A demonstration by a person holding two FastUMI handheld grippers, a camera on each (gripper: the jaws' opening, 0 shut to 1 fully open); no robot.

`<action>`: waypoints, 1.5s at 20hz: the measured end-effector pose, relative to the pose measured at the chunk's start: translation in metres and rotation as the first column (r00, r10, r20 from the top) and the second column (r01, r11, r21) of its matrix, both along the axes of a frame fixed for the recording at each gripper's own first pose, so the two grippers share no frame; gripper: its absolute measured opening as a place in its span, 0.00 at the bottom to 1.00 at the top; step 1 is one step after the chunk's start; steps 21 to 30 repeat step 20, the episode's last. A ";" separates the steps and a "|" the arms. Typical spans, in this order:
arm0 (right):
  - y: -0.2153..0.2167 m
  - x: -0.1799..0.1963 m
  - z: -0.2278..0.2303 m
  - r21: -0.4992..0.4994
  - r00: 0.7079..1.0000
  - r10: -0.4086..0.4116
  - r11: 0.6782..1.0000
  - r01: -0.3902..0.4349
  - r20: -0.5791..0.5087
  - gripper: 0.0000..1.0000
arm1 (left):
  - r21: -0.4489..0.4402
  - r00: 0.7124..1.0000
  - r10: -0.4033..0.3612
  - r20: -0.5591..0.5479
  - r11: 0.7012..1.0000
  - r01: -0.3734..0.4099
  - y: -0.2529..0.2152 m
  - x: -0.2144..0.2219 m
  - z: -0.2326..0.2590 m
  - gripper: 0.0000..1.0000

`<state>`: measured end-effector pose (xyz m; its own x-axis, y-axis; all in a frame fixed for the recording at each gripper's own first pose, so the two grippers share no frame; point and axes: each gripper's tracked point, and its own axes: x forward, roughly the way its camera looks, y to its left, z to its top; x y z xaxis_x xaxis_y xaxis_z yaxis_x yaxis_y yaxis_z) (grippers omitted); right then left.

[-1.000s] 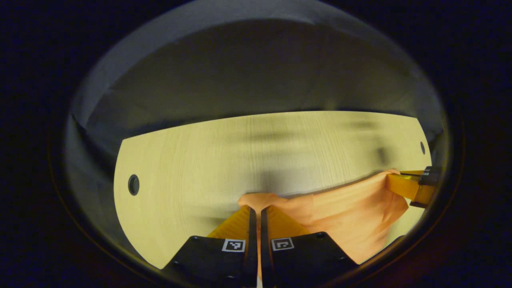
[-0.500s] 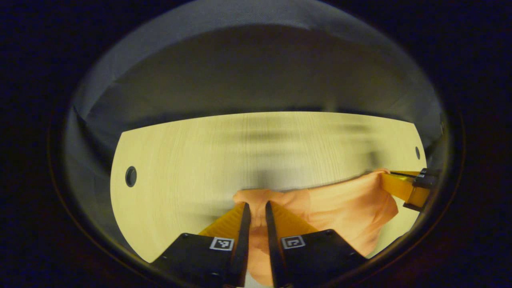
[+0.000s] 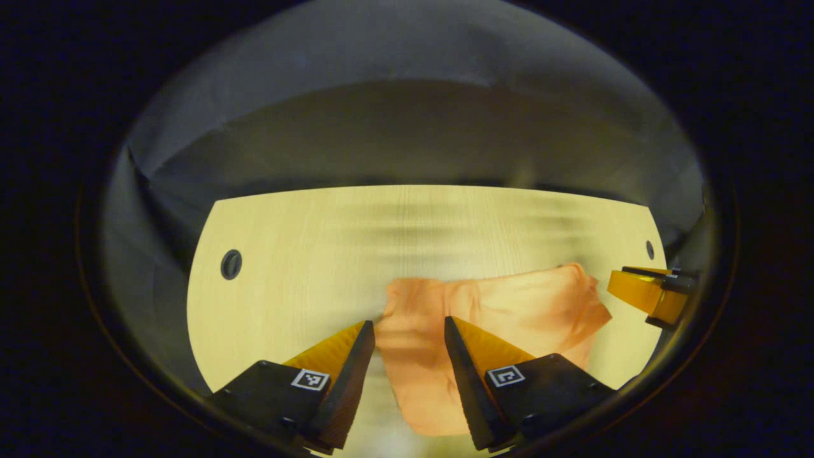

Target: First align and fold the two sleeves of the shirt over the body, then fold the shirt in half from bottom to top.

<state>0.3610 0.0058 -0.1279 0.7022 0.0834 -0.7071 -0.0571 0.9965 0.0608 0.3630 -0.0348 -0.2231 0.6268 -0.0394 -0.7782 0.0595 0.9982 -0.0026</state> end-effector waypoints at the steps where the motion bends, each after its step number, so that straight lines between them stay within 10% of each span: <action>1: 0.001 -0.012 0.005 0.004 1.000 0.003 1.000 -0.003 0.003 0.33 | -0.004 1.000 -0.003 0.008 1.000 0.003 -0.003 -0.010 0.009 0.75; 12: -0.002 -0.168 0.068 0.065 0.990 0.020 0.997 -0.029 0.140 0.29 | -0.065 0.984 -0.007 0.178 0.998 0.019 -0.008 -0.158 0.104 0.76; 18: 0.006 -0.234 0.119 0.047 0.932 0.053 0.996 -0.075 0.359 0.34 | -0.126 0.924 -0.021 0.383 0.989 0.075 -0.008 -0.236 0.161 0.70; 20: 0.011 -0.248 0.133 0.031 0.894 0.079 0.994 -0.103 0.441 0.33 | -0.133 0.887 -0.022 0.462 0.987 0.094 -0.007 -0.258 0.188 0.70; 30: 0.011 -0.248 0.133 0.031 0.894 0.079 0.994 -0.103 0.441 0.33 | -0.133 0.887 -0.022 0.462 0.987 0.094 -0.007 -0.258 0.188 0.70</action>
